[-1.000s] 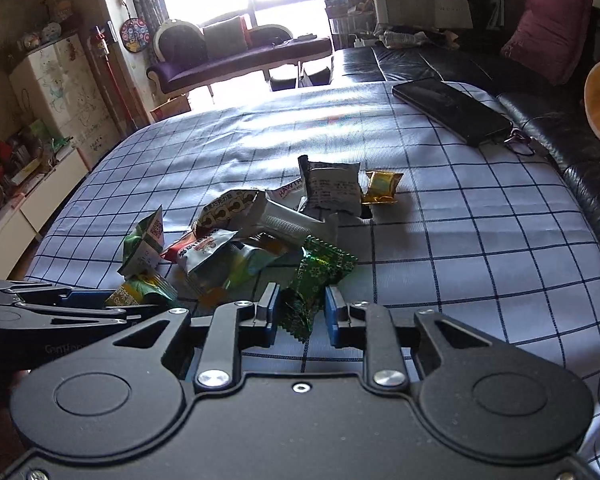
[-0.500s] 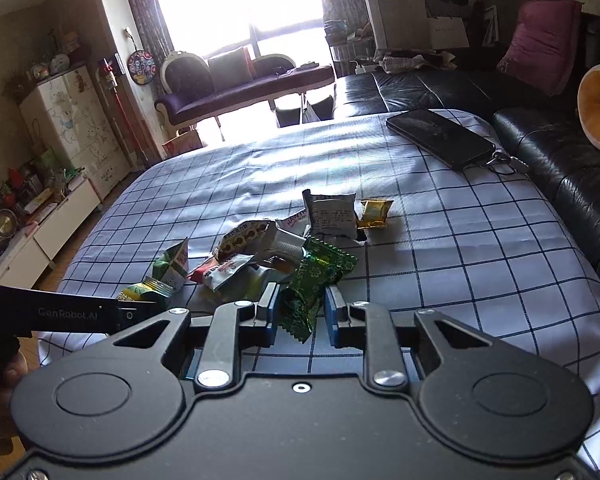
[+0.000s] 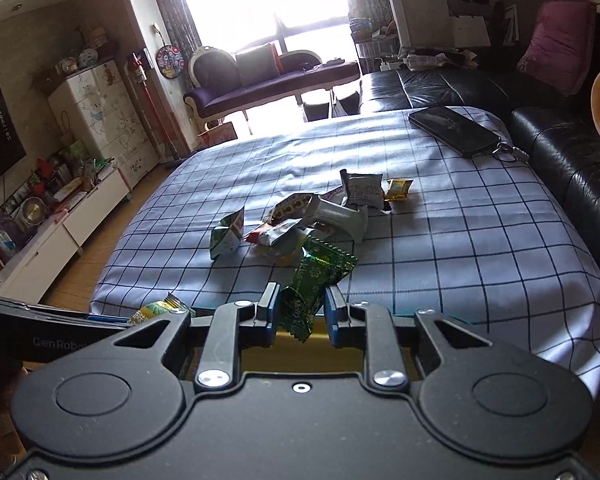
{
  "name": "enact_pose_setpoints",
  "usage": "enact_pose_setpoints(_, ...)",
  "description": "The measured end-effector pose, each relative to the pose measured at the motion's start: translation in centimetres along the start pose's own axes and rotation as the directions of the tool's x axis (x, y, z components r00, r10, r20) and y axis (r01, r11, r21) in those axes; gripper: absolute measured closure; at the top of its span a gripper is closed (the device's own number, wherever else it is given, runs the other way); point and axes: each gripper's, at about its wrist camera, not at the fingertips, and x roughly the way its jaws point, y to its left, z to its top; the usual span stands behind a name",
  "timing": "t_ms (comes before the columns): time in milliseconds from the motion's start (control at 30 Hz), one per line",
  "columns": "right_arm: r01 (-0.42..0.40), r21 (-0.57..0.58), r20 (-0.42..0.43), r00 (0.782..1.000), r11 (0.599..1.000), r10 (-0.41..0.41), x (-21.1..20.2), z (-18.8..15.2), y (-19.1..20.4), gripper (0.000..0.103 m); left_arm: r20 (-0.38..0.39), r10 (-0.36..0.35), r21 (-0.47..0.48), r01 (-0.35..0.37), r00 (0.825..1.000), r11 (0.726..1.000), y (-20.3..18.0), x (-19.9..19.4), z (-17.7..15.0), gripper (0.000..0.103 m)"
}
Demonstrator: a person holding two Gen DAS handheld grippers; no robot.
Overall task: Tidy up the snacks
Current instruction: 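Lift the pea bag with the left tool while the right tool lifts the green candy, then lower both held snacks into the gold tray and open both tools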
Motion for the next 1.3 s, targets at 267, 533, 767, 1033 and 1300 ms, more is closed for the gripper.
enact_pose_setpoints(267,-0.013,0.046,-0.033,0.999,0.999,0.014,-1.5,-1.5,0.5,0.070,-0.007,0.018,0.006,-0.018,1.000,1.000,0.2,-0.1,-0.8,0.053)
enact_pose_setpoints(533,0.037,0.091,-0.091,0.995,0.995,-0.028,-2.1,-2.9,0.2,0.070,-0.039,0.027,0.004,-0.027,0.999,1.000,0.1,0.4,-1.1,0.053)
enact_pose_setpoints(767,0.101,0.078,-0.111,0.989,0.992,-0.092,-2.8,-3.8,0.3,0.070,-0.065,0.026,-0.001,-0.026,0.998,1.000,0.2,0.6,-1.5,0.053)
enact_pose_setpoints(1033,0.081,0.048,-0.135,0.988,0.996,-0.074,-2.6,-4.6,0.3,0.070,-0.072,0.026,0.006,-0.026,0.997,1.000,-0.2,0.7,-1.7,0.053)
enact_pose_setpoints(1300,0.098,0.047,-0.154,0.984,0.994,-0.090,-2.4,-4.7,0.2,0.070,-0.090,0.027,0.006,-0.026,0.996,1.000,-0.3,1.0,-1.9,0.053)
